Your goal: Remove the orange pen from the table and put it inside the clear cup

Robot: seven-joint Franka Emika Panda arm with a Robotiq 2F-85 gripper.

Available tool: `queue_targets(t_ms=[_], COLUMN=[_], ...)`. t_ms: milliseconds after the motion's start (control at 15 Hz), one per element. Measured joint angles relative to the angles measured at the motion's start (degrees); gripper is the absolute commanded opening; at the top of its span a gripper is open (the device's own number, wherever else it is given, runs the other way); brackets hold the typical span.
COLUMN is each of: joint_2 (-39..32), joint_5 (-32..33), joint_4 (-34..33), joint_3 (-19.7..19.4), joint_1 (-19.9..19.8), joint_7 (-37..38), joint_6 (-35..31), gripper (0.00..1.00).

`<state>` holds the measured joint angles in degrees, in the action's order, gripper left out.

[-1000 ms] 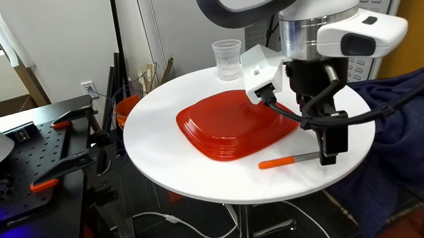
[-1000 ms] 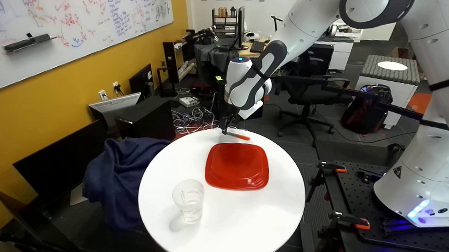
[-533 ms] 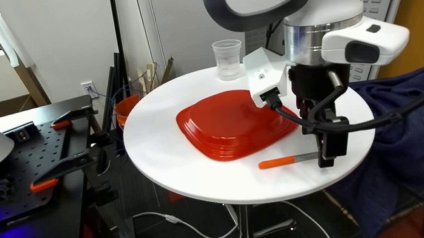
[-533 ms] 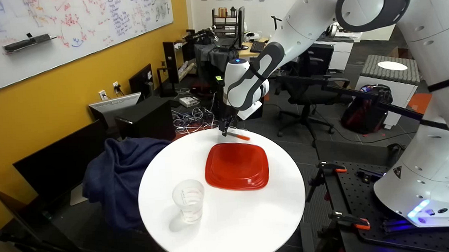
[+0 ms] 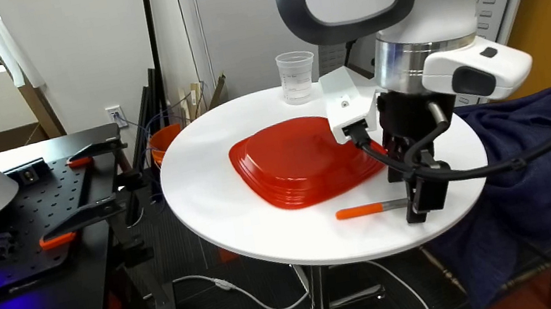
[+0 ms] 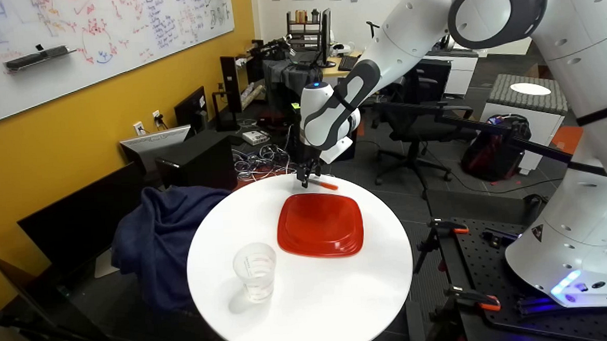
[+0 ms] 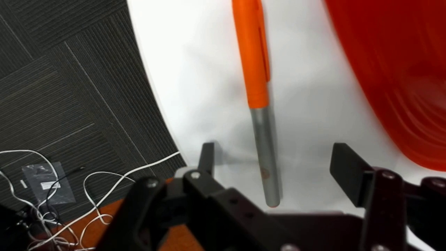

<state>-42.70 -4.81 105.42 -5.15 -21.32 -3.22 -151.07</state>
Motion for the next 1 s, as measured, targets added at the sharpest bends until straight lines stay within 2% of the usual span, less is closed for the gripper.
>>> queue_targets(t_ms=[67,200,267,800,933,1000], joint_2=[-0.32,-0.95,-1.25,-1.52,-1.54,-1.55], joint_5=[0.00,0.00,0.00,0.00,0.00,0.00], joint_4=[-0.36,-1.13,-1.52,-3.66,-3.80,-3.84], joint_3=[0.00,0.00,-0.01,-0.15,-0.17,-0.17], joint_1=[0.00,0.00,0.00,-0.07,-0.12,-0.12], joint_7=[0.00,0.00,0.00,0.00,0.00,0.00], joint_6=[0.27,0.78,1.01,2.53,2.59,2.62], gripper=[0.87,0.81,0.63,0.02,0.00,0.03])
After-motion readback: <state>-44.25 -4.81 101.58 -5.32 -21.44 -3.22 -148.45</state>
